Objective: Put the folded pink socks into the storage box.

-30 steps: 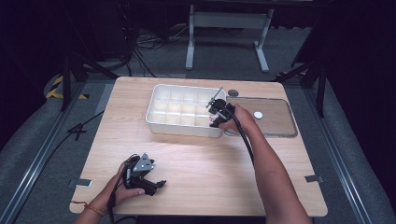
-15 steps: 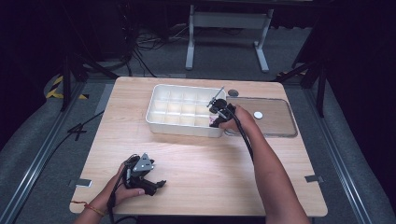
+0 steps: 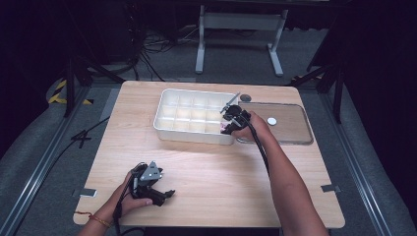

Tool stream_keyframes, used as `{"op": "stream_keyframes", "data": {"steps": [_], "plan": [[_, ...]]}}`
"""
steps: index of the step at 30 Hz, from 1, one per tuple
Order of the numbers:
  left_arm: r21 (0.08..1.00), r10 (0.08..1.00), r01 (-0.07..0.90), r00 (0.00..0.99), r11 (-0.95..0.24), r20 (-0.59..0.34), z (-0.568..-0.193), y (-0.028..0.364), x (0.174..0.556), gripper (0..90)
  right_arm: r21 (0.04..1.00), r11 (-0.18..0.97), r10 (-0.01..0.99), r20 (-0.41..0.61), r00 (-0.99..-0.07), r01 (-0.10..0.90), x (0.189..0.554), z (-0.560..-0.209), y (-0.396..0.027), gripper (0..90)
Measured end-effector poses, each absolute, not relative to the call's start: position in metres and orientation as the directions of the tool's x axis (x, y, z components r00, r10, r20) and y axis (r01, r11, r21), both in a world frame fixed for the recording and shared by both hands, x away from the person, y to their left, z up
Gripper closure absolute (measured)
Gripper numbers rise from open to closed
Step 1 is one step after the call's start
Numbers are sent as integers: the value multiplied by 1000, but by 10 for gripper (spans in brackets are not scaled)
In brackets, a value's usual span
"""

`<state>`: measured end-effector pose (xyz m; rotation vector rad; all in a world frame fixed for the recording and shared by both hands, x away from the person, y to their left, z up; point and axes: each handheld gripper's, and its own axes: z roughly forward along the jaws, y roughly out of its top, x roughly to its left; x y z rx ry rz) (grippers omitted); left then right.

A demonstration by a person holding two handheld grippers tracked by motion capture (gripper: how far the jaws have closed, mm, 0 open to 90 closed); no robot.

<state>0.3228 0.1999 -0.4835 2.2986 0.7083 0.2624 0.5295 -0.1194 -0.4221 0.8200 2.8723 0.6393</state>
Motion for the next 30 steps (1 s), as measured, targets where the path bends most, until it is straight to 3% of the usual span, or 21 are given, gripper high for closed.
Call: {"op": "stream_keyframes", "data": {"steps": [30], "plan": [[683,559,418,829,-599,-17,-483,200,323,101,524,719,538,-2,-843,457,509,-397,-134,641]]}}
